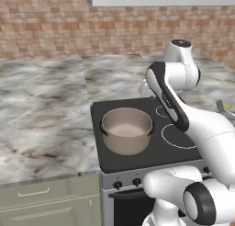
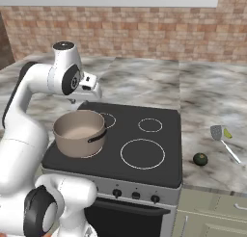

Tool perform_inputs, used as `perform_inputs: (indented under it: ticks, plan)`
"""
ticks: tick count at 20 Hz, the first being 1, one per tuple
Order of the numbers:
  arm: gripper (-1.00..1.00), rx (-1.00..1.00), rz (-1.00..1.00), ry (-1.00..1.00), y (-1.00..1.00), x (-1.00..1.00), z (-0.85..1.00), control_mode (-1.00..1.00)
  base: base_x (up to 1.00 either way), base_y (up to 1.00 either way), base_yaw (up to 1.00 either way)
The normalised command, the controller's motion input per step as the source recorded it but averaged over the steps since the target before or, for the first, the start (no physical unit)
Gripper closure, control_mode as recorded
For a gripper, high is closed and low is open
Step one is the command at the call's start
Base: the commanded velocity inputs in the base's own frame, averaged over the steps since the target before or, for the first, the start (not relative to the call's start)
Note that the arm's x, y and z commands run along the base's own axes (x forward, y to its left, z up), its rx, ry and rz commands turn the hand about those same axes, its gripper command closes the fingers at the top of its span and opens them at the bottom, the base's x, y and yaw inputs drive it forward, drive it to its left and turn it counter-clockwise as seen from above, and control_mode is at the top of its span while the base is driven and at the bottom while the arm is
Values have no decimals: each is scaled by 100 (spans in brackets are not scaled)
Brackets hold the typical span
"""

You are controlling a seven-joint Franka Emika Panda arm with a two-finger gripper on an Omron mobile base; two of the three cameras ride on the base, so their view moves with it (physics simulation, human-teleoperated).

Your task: Put the squash and lemon wedge in the pot. Retrieve the spatula and lightly stir the vegetables in the pot.

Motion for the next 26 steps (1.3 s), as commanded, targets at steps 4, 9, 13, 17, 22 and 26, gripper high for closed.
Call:
perform_inputs:
  ticks: [4,9,13,17,22,26]
  plan:
    - [-100,0,-7,-2,0,-24,-1,-100,0,0,0]
    - [-100,-2,-26,5,-12,-10,-38,-100,0,0,0]
    - [-100,-1,-31,19,-93,12,-58,-100,0,0,0]
    - [-100,11,-12,14,-100,6,-42,-100,0,0,0]
    - [-100,19,0,3,-100,3,-21,-100,0,0,0]
    - [-100,18,0,-2,-100,-21,-15,-100,0,0,0]
